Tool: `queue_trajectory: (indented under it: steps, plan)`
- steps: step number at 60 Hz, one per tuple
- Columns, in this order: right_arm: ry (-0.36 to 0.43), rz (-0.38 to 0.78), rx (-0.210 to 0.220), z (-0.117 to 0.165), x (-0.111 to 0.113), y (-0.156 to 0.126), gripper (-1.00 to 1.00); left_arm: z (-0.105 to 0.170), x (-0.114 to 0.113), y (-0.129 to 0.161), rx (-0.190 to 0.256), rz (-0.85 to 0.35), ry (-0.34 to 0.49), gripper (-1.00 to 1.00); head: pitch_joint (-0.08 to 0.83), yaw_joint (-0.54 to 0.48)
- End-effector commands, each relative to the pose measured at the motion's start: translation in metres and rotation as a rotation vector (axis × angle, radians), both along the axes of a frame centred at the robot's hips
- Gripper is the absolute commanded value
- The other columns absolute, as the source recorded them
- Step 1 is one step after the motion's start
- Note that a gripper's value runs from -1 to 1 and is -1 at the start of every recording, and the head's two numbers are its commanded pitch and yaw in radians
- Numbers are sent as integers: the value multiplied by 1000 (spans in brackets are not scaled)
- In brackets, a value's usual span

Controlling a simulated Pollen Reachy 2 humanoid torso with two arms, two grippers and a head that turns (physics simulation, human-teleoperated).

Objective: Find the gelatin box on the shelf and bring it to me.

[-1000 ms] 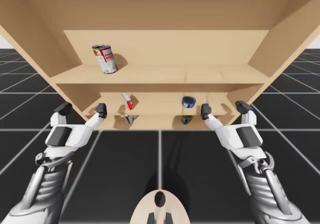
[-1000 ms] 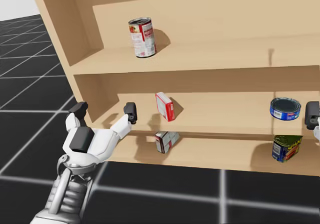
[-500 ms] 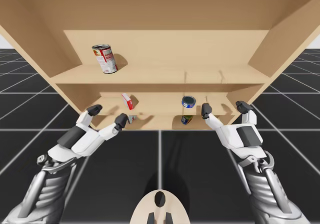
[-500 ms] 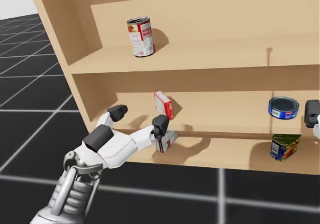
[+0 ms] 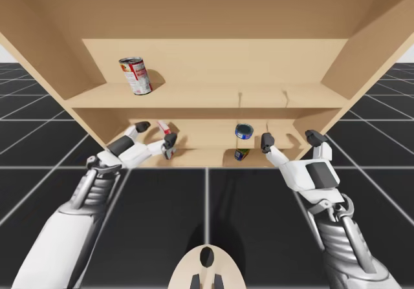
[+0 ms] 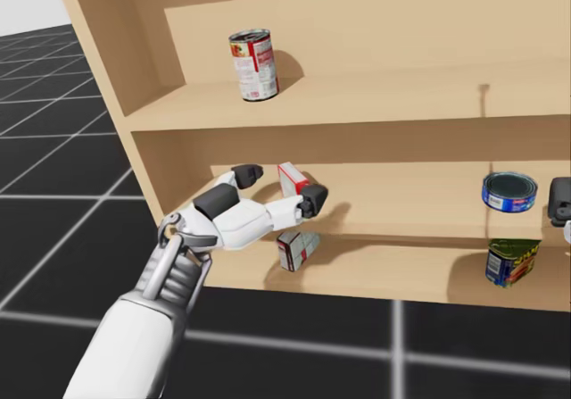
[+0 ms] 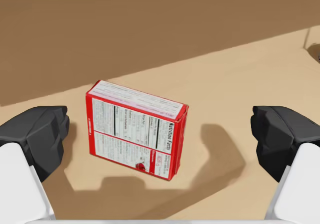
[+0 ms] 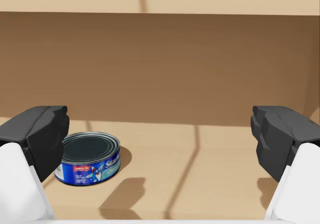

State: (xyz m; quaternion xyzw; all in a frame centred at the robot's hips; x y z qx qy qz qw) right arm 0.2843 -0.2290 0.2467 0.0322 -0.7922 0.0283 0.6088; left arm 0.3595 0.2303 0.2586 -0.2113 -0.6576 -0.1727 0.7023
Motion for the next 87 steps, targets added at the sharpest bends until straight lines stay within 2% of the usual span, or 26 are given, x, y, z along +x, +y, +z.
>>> queue_trajectory:
  steps: [1,17,31,32,33,34,35,36,38,53,69,75,76,79,80,87]
  plan:
    - [2,-2,11,-1,0,1,-1000,-9,27,-4,35,-16,31,-1000,433,263]
    - [-1,-4,14,-1,0,-1,-1000,-20,51,-15,62,-56,48,-1000,437,259]
    - [0,-4,15,-2,1,-2,-1000,-24,58,-18,71,-68,44,-972,440,257]
    - [0,-5,15,-2,1,-2,-1000,-24,58,-18,71,-68,44,-913,440,257]
    - [0,-4,15,-2,1,-2,-1000,-24,57,-17,70,-65,40,-739,440,257]
    - [0,-5,15,-2,1,-2,-1000,-24,57,-17,70,-63,35,260,440,257]
    - [0,-5,15,-2,1,-2,-1000,-25,57,-17,69,-65,37,741,441,256]
    - [0,-5,15,-2,1,-2,-1000,-25,57,-17,69,-64,36,939,441,256]
    - [1,-5,15,-2,1,-2,-1000,-24,56,-16,67,-64,33,1000,440,255]
    - [3,-7,14,-2,2,-1,-1000,-9,47,-11,41,-70,-22,1000,436,256]
    - [1,-9,13,-2,2,-1,-1000,12,9,3,27,-46,-97,1000,434,254]
    - [0,-9,13,-2,2,-1,-1000,11,-19,12,23,-33,-117,1000,432,254]
    - [0,-9,13,-2,2,-1,-1000,10,-30,15,33,-32,-125,1000,432,252]
    - [0,-9,14,-2,2,-1,-1000,9,-42,17,40,-30,-131,1000,433,251]
    - [1,-9,15,-2,2,0,-1000,8,-54,18,49,-36,-142,1000,434,251]
    - [1,-8,12,-2,2,1,-1000,8,-95,22,93,-48,-192,1000,434,251]
